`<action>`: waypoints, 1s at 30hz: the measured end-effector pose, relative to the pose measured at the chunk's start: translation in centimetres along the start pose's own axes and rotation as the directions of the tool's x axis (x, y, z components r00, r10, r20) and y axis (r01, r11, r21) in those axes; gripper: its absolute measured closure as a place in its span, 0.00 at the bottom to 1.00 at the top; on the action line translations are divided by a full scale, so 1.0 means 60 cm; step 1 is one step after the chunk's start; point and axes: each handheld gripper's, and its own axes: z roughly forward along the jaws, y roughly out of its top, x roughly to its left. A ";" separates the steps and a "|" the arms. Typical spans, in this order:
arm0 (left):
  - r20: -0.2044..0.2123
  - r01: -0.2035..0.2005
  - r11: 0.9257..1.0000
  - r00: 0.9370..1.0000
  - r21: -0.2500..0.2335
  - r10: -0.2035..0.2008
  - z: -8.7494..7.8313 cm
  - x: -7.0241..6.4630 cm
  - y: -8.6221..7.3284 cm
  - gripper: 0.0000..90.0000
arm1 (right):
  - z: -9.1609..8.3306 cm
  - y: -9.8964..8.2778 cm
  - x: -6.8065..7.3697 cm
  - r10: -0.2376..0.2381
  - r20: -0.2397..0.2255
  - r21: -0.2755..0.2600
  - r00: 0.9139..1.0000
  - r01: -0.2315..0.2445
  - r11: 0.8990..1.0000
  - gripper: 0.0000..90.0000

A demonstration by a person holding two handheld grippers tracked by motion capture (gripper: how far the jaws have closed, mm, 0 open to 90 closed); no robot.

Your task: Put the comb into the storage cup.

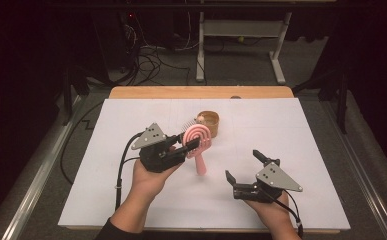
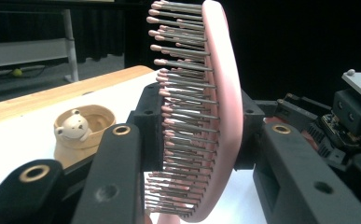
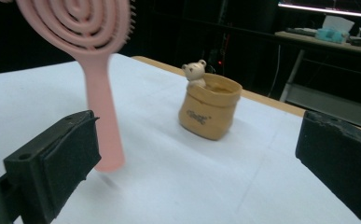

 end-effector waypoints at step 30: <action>-0.110 0.015 0.999 0.994 -0.048 -0.020 -0.080 0.052 -0.016 0.70 | -0.073 -0.065 -0.083 0.049 0.106 0.059 0.993 -0.056 0.997 0.00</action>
